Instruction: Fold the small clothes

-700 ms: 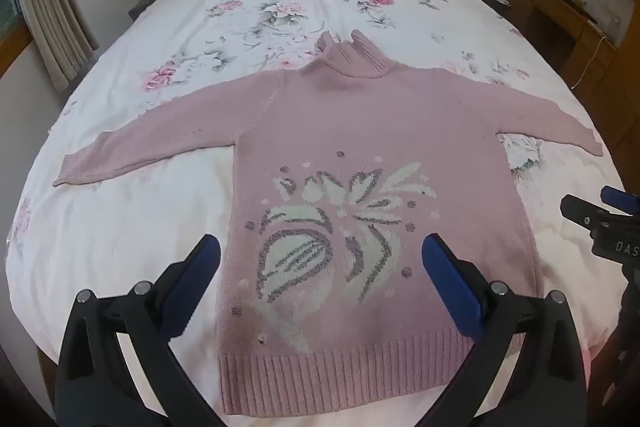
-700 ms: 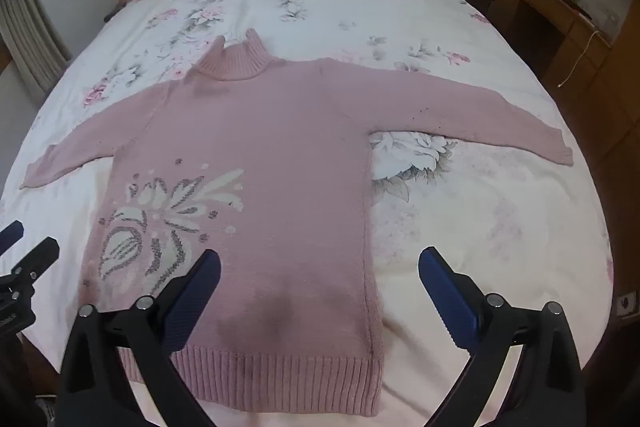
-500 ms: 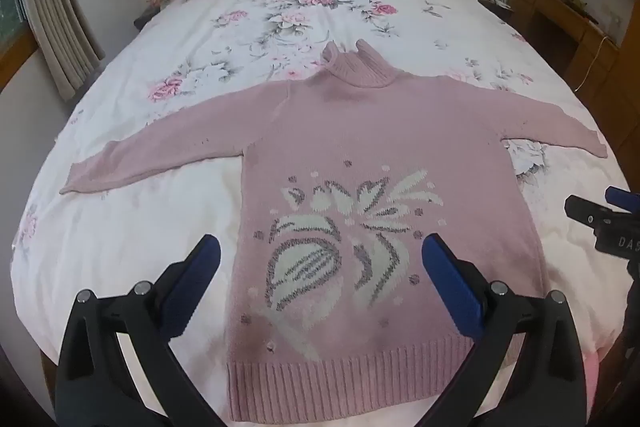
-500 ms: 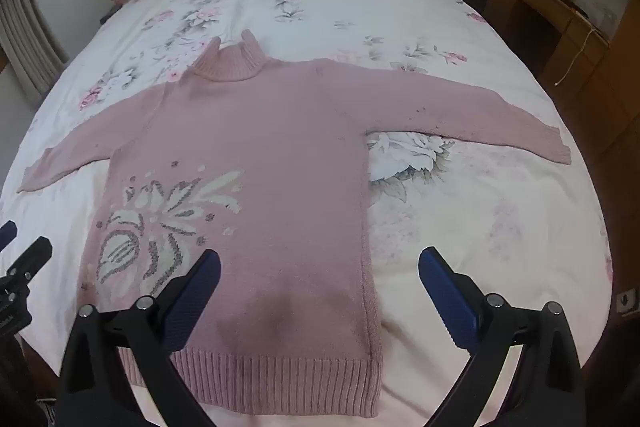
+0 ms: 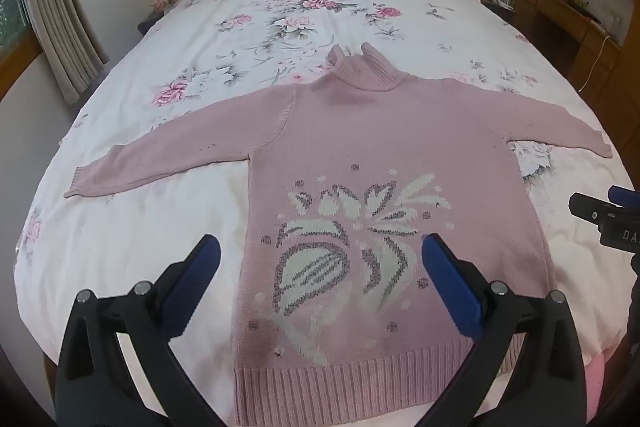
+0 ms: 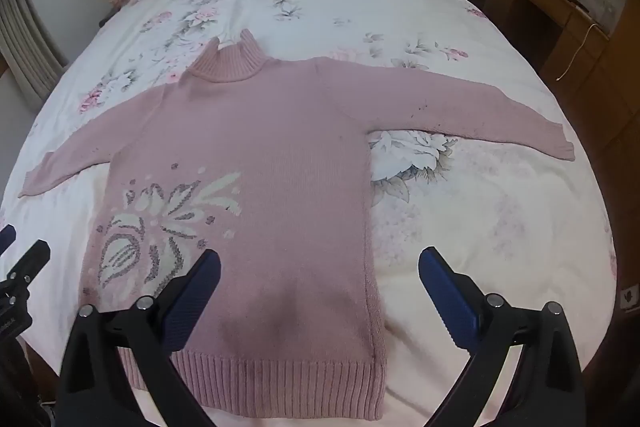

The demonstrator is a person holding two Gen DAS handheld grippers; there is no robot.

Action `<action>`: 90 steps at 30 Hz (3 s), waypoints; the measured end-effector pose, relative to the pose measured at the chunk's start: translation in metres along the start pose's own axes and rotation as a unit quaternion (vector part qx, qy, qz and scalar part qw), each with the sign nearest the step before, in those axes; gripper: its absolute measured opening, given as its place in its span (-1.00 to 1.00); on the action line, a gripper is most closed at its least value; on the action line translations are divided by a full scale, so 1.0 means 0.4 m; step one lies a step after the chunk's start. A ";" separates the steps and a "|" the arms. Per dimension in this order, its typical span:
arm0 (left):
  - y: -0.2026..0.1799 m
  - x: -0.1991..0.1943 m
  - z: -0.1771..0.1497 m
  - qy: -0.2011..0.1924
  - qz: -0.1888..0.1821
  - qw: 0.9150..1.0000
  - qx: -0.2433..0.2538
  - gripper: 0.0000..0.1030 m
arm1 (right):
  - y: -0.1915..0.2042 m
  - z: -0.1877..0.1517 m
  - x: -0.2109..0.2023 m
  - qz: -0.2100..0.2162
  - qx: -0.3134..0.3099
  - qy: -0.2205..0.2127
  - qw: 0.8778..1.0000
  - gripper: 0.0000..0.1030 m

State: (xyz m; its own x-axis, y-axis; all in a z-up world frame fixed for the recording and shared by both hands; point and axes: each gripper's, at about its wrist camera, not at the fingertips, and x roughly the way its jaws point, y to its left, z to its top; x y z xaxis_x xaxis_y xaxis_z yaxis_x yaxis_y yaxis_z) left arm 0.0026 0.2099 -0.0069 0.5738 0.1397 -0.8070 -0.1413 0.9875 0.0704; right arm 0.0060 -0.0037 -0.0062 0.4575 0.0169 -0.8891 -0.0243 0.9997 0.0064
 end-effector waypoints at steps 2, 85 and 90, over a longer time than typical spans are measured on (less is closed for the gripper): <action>0.002 0.001 0.000 0.000 0.000 1.000 0.001 0.94 | -0.002 0.000 0.002 0.001 0.001 0.000 1.000 0.93; -0.039 0.084 0.045 0.016 -0.002 1.000 0.003 0.94 | -0.159 0.062 0.075 0.052 0.060 0.009 0.997 0.93; -0.125 0.172 0.157 0.012 -0.013 1.000 0.008 0.94 | -0.431 0.162 0.140 -0.005 0.134 0.011 0.991 0.92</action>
State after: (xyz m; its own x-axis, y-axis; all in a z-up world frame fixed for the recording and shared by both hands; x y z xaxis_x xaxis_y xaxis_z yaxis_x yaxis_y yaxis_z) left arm 0.0998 0.1749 -0.0293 0.5576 0.1120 -0.8226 -0.1126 0.9919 0.0587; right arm 0.0933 -0.1738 -0.0274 0.4376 0.0087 -0.8991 0.2195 0.9687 0.1162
